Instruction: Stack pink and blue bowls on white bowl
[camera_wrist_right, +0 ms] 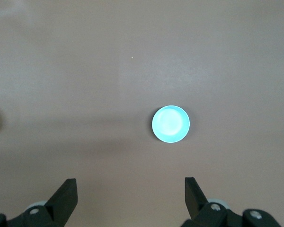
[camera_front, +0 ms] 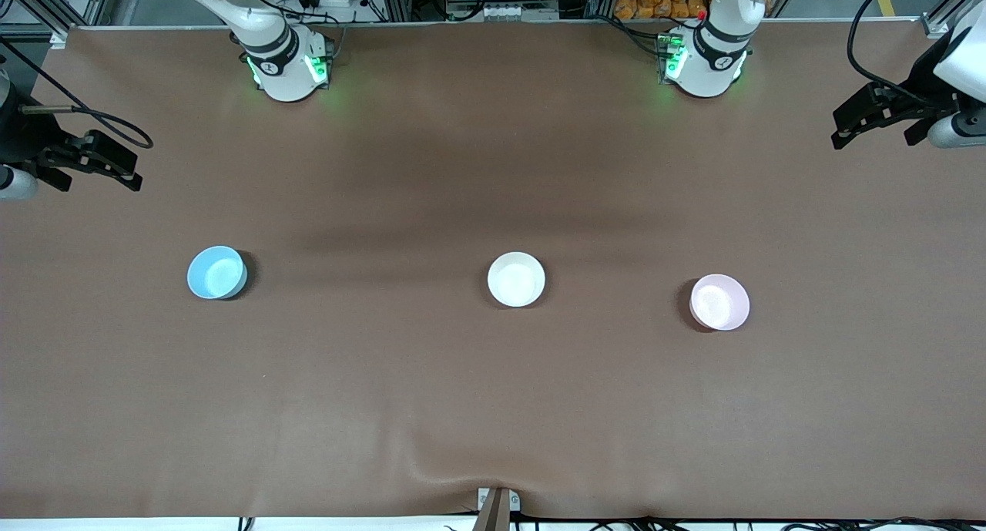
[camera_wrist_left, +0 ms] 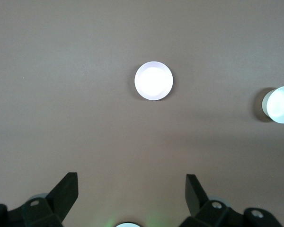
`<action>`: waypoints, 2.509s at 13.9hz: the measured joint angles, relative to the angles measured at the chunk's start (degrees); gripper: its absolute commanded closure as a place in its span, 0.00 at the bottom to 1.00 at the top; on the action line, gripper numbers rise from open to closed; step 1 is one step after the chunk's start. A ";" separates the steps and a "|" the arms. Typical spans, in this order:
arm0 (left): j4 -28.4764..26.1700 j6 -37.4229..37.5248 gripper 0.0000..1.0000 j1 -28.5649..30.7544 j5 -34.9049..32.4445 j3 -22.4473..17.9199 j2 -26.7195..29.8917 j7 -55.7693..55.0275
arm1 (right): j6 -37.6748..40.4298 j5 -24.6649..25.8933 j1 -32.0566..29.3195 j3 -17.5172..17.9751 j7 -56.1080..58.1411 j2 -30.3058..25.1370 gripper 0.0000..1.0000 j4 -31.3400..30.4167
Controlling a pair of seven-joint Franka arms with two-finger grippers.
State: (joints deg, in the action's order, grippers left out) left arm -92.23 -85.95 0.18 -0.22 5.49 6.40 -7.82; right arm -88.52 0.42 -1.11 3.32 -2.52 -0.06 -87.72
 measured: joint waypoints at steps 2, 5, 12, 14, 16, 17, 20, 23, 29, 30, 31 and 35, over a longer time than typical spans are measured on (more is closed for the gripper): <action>0.00 0.32 0.00 0.00 0.00 -0.03 0.00 0.00 | 0.00 0.00 0.00 0.00 0.00 0.00 0.00 0.00; 0.11 0.43 0.00 0.09 0.00 -0.11 0.00 0.00 | 0.00 0.00 0.00 0.00 0.00 0.00 0.00 0.00; 0.13 2.24 0.00 0.18 0.00 -0.46 -0.56 -0.01 | -0.01 0.00 0.00 0.00 0.00 0.00 0.00 0.00; 0.08 2.45 0.00 0.35 0.00 -0.50 -0.90 -0.05 | -0.01 0.00 0.00 0.00 0.00 0.00 0.00 0.00; 0.07 2.46 0.00 1.02 0.00 -0.55 -1.36 -0.06 | -0.01 0.00 0.00 0.00 0.00 0.02 0.00 0.00; 0.07 2.46 0.00 1.35 0.00 -0.55 -1.49 -0.06 | -0.01 0.00 0.00 0.00 0.00 0.07 0.00 0.00; 0.07 2.46 0.00 1.55 0.00 -0.58 -1.58 -0.06 | -0.01 0.00 0.00 0.00 0.00 0.24 0.00 0.00; 0.18 2.46 0.00 1.63 0.00 -0.60 -1.59 -0.09 | -0.02 0.00 0.00 0.00 0.00 0.25 0.00 0.00; 0.76 2.21 0.00 3.53 0.00 -0.74 -1.58 -0.10 | -0.06 0.00 -0.01 0.00 0.00 0.25 0.00 0.00; 0.84 2.20 0.00 3.67 0.00 -0.75 -1.56 -0.10 | -0.06 0.00 -0.01 0.00 0.00 0.25 0.00 0.00; 0.94 2.20 0.00 3.75 0.00 -0.77 -1.54 -0.10 | -0.06 0.00 -0.01 0.00 0.00 0.25 0.00 0.00; 1.26 2.19 0.00 5.05 0.00 -1.31 -1.15 -0.10 | -0.06 0.00 -0.01 0.00 0.00 0.25 0.00 0.00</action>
State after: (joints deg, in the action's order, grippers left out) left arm -90.98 -83.76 5.22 -0.22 4.18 5.25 -7.92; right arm -88.58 0.42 -1.12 3.31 -2.52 0.19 -87.73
